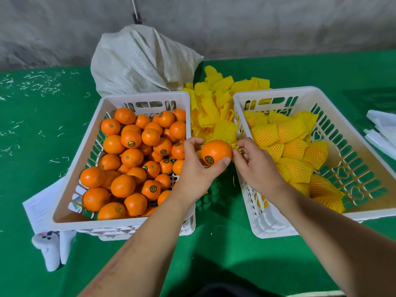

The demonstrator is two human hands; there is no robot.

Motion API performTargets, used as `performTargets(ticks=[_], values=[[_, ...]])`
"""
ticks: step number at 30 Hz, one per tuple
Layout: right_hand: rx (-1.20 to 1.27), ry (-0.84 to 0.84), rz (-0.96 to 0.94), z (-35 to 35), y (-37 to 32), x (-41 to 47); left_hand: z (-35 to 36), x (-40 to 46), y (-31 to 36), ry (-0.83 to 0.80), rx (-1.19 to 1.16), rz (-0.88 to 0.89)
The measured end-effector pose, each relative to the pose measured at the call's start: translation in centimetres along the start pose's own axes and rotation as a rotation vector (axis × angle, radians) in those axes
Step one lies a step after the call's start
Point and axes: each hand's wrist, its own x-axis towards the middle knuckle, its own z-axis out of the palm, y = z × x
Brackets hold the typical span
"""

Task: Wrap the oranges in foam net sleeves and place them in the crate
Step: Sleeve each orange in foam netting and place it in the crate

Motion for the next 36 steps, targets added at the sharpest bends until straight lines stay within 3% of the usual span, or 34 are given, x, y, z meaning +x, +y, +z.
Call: performTargets(ticks=[5,8,13,21,25,28,31,36], values=[[-0.132,-0.016,-0.115,0.2,-1.0,-0.7,-0.3,0.3,0.3,-0.009,0.086,-0.017],[-0.089,0.036,-0.128,0.0,-1.3,-0.7,0.8,0.5,0.4,0.009,0.077,-0.041],[-0.068,0.072,-0.155,0.1,-1.1,-0.4,0.9,0.3,1.1,-0.094,0.012,-0.099],[-0.237,-0.008,-0.392,0.4,-0.8,-0.6,1.8,0.6,1.1,0.104,-0.131,-0.101],[-0.125,-0.056,-0.192,0.3,-0.9,-0.3,1.1,0.5,0.6,0.109,-0.200,-0.120],[-0.004,-0.049,-0.004,0.1,-0.6,0.1,0.2,0.0,0.2,-0.095,-0.200,-0.103],[-0.085,-0.076,-0.066,0.3,-0.4,0.0,0.1,-0.4,0.2,-0.213,-0.090,-0.065],[-0.089,-0.128,-0.027,0.3,-0.7,0.1,1.0,-0.3,0.2,-0.138,-0.141,0.022]])
